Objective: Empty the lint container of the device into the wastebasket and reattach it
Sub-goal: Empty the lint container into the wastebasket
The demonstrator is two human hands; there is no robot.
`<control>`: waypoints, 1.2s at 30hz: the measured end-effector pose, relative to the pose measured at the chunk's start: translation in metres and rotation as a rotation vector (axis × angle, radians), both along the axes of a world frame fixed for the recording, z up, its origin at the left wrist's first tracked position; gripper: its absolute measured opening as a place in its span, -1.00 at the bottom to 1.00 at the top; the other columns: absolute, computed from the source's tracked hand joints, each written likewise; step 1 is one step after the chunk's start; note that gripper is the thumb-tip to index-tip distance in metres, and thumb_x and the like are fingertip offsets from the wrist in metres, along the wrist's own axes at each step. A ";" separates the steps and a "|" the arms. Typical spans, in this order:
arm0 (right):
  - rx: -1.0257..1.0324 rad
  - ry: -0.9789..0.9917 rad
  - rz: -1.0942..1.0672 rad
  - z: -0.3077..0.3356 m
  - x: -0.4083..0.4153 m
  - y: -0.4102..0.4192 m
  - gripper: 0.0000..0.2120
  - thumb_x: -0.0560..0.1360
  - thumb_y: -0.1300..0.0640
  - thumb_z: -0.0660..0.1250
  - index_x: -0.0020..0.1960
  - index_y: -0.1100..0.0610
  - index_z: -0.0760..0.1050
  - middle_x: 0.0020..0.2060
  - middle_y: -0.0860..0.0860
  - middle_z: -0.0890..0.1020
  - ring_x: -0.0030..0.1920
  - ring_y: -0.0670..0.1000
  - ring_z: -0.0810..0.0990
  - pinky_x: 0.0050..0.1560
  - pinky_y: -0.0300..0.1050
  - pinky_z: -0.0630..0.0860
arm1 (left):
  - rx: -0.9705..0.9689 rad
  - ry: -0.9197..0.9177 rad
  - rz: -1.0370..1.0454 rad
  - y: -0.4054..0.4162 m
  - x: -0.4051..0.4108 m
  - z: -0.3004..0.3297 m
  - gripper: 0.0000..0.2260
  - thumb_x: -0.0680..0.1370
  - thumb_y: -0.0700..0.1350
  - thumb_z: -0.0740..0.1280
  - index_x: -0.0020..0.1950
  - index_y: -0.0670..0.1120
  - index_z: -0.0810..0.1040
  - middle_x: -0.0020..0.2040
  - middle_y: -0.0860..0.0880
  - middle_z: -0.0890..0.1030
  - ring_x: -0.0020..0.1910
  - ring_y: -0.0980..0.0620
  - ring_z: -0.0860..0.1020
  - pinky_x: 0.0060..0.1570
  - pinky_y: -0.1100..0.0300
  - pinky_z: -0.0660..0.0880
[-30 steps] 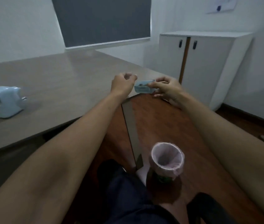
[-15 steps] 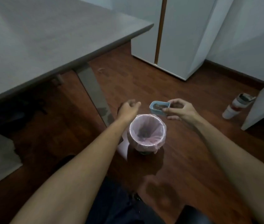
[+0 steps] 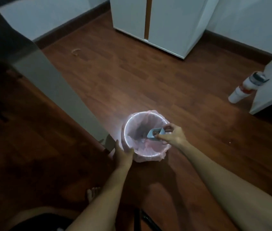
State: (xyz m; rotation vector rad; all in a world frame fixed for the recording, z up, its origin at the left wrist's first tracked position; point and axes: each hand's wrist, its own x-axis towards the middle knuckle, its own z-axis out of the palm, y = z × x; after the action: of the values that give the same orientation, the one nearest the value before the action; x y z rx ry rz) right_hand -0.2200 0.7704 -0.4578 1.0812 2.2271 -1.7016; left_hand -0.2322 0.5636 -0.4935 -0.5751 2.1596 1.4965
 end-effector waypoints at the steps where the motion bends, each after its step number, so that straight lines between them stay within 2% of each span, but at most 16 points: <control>1: 0.051 -0.012 0.017 -0.005 -0.004 -0.003 -0.45 0.22 0.22 0.67 0.15 0.21 0.55 0.07 0.10 0.63 -0.02 0.08 0.65 -0.32 -0.09 0.68 | 0.045 -0.025 0.013 -0.002 0.001 -0.010 -0.27 0.43 -0.19 0.46 0.54 -0.06 0.21 0.39 -0.23 0.49 0.32 -0.21 0.51 0.31 -0.15 0.46; 3: 0.181 -0.025 0.080 -0.014 -0.014 -0.010 -0.44 0.22 0.13 0.67 0.16 0.17 0.57 -0.01 0.02 0.62 -0.05 -0.01 0.61 -0.31 -0.36 0.55 | 0.116 -0.094 0.046 -0.004 0.002 -0.017 -0.26 0.44 -0.14 0.46 0.55 0.01 0.19 0.37 -0.19 0.52 0.26 -0.20 0.54 0.19 -0.14 0.54; 4: 0.239 -0.021 0.118 -0.018 -0.018 -0.014 -0.44 0.22 0.09 0.66 0.16 0.17 0.58 -0.04 -0.01 0.62 -0.04 -0.04 0.59 -0.25 -0.38 0.48 | 0.146 -0.123 0.065 -0.003 0.001 -0.016 -0.28 0.45 -0.12 0.44 0.55 0.05 0.20 0.35 -0.14 0.53 0.23 -0.19 0.56 0.06 -0.09 0.60; 6: 0.307 -0.024 0.180 -0.029 -0.027 -0.021 -0.49 0.25 0.02 0.63 0.14 0.16 0.61 -0.06 -0.04 0.63 -0.02 -0.05 0.59 -0.10 -0.29 0.44 | 0.191 -0.151 0.097 0.001 -0.002 -0.015 -0.35 0.47 -0.15 0.39 0.52 0.11 0.26 0.31 -0.09 0.53 0.20 -0.19 0.57 -0.23 0.06 0.63; 7: 0.335 -0.025 0.208 -0.033 -0.032 -0.024 -0.51 0.27 -0.02 0.60 0.12 0.16 0.63 -0.08 -0.04 0.65 -0.01 -0.03 0.62 -0.08 -0.25 0.44 | 0.214 -0.168 0.122 0.003 -0.005 -0.015 -0.39 0.48 -0.18 0.37 0.49 0.13 0.31 0.29 -0.09 0.53 0.19 -0.20 0.58 -0.29 0.08 0.63; 12: 0.439 -0.062 0.275 -0.048 -0.056 -0.035 -0.60 0.39 -0.16 0.43 0.06 0.12 0.65 -0.14 0.02 0.71 -0.07 0.03 0.68 -0.02 -0.04 0.60 | 0.364 -0.237 0.184 0.011 -0.007 -0.017 -0.51 0.51 -0.34 0.28 0.35 0.09 0.46 0.27 -0.15 0.56 0.14 -0.23 0.61 -0.27 0.03 0.66; 14: 0.490 -0.077 0.253 -0.050 -0.062 -0.037 -0.52 0.42 -0.21 0.39 0.13 0.15 0.61 -0.09 0.05 0.71 -0.05 0.07 0.68 -0.01 -0.03 0.59 | 0.380 -0.235 0.187 0.013 -0.007 -0.018 -0.53 0.51 -0.35 0.26 0.31 0.11 0.48 0.25 -0.16 0.57 0.14 -0.24 0.61 -0.28 0.06 0.66; 17: 0.551 -0.080 0.228 -0.053 -0.068 -0.039 -0.42 0.41 -0.22 0.41 0.21 0.22 0.58 -0.03 0.11 0.70 -0.02 0.13 0.68 -0.04 -0.08 0.53 | 0.385 -0.236 0.197 0.011 -0.007 -0.020 -0.51 0.52 -0.34 0.26 0.36 0.11 0.47 0.24 -0.14 0.57 0.13 -0.21 0.61 -0.22 0.04 0.66; 21: 0.542 -0.118 0.222 -0.048 -0.069 -0.040 -0.51 0.36 -0.19 0.43 0.03 0.21 0.63 -0.30 0.05 0.66 -0.18 0.09 0.70 -0.11 -0.05 0.62 | 0.382 -0.228 0.183 0.008 -0.005 -0.023 -0.51 0.52 -0.33 0.26 0.36 0.11 0.47 0.26 -0.16 0.58 0.11 -0.21 0.63 -0.12 -0.03 0.66; 26: 0.550 -0.128 0.215 -0.043 -0.069 -0.038 -0.57 0.38 -0.17 0.44 -0.10 0.23 0.65 -0.32 0.08 0.67 -0.17 0.09 0.70 -0.09 -0.08 0.58 | 0.375 -0.236 0.186 0.008 -0.005 -0.022 -0.49 0.52 -0.33 0.27 0.40 0.11 0.44 0.33 -0.17 0.53 0.17 -0.25 0.59 -0.20 0.02 0.66; 28: 0.537 -0.129 0.196 -0.041 -0.068 -0.038 -0.57 0.40 -0.19 0.45 -0.12 0.22 0.63 -0.39 0.02 0.60 -0.21 0.08 0.68 -0.17 -0.12 0.53 | 0.375 -0.233 0.174 0.008 -0.005 -0.021 -0.48 0.53 -0.32 0.26 0.40 0.13 0.43 0.33 -0.16 0.52 0.17 -0.23 0.59 -0.24 0.04 0.66; 30: 0.535 -0.131 0.186 -0.038 -0.068 -0.038 -0.55 0.40 -0.20 0.45 -0.09 0.22 0.62 -0.34 0.04 0.61 -0.22 0.08 0.66 -0.19 -0.13 0.49 | 0.361 -0.230 0.170 0.008 -0.005 -0.019 -0.48 0.54 -0.32 0.25 0.40 0.15 0.42 0.32 -0.15 0.52 0.16 -0.21 0.59 -0.25 0.06 0.65; 33: 0.547 -0.134 0.217 -0.033 -0.067 -0.040 -0.52 0.38 -0.20 0.44 -0.03 0.24 0.64 -0.22 0.11 0.70 -0.17 0.10 0.68 -0.11 -0.08 0.59 | 0.338 -0.229 0.147 0.006 -0.005 -0.018 -0.49 0.55 -0.29 0.27 0.42 0.14 0.40 0.33 -0.15 0.53 0.17 -0.21 0.59 -0.27 0.08 0.63; 36: 0.564 -0.127 0.278 -0.030 -0.066 -0.045 -0.53 0.34 -0.18 0.43 -0.03 0.23 0.65 -0.25 0.09 0.71 -0.21 0.08 0.69 -0.11 -0.04 0.63 | 0.286 -0.215 0.105 0.003 -0.003 -0.013 -0.50 0.54 -0.21 0.30 0.42 0.18 0.38 0.33 -0.11 0.53 0.18 -0.19 0.59 -0.21 0.08 0.60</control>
State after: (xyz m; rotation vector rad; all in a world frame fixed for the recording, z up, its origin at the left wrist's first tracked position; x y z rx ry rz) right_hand -0.2861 0.7256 -0.4882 0.8744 2.6875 -0.8910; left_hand -0.2355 0.5667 -0.5063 -0.7193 1.7391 1.6775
